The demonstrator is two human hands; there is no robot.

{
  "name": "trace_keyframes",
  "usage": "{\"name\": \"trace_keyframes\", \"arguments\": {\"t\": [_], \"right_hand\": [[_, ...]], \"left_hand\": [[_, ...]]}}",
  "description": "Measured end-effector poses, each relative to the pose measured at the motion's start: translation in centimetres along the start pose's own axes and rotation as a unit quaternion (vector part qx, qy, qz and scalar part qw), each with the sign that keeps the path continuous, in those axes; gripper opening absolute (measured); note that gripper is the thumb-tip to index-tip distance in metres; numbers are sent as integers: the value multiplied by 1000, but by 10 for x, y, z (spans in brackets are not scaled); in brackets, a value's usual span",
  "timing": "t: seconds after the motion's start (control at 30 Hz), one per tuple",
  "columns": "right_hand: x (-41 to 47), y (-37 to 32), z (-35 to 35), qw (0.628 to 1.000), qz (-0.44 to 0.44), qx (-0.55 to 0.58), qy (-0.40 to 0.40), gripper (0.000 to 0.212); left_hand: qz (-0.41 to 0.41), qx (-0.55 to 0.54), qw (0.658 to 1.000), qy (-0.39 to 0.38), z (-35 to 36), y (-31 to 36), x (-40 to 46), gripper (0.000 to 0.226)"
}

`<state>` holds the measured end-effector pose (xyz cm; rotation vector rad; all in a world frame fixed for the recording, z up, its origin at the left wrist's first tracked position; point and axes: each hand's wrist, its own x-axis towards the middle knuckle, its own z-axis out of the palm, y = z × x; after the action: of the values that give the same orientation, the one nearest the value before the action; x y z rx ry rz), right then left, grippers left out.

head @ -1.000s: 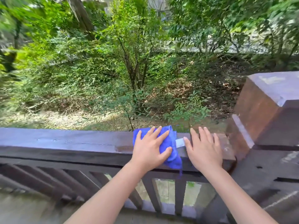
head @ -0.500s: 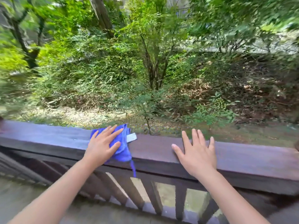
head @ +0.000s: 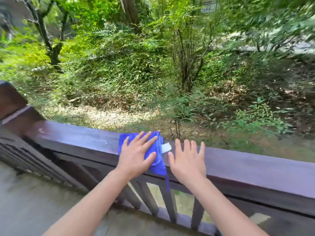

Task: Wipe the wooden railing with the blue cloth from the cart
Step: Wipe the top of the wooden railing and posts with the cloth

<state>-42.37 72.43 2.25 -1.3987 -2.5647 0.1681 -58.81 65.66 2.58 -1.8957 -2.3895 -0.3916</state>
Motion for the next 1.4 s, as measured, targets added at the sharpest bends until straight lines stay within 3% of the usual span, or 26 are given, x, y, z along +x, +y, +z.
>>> {"name": "trace_keyframes", "arguments": {"t": [0.13,0.23,0.67,0.87,1.0,1.17,1.4], "right_hand": [[2,-15,0,999,3,-16,45,57],[1,-20,1,998,-7,-37,44,61],[31,-106,14,995,-97,-34,-15,61],[50,-154,19,991,-124,-56,-20,62],[58,-187,22,991,-125,-44,-27,59],[62,-217,28,995,-74,-63,-14,60],[76,-279,37,996,-28,-81,-27,63]], "left_hand": [[92,1,996,-17,-6,-5,1,62],[105,-9,994,0,-14,-42,-3,60],[-57,-28,997,41,-48,-199,-10,57],[-115,-15,992,42,-43,-187,-3,64],[-28,-7,1000,9,-38,-182,-5,62],[66,-17,998,1,-45,-237,-5,59],[21,-34,999,10,-69,-351,-2,61]]}}
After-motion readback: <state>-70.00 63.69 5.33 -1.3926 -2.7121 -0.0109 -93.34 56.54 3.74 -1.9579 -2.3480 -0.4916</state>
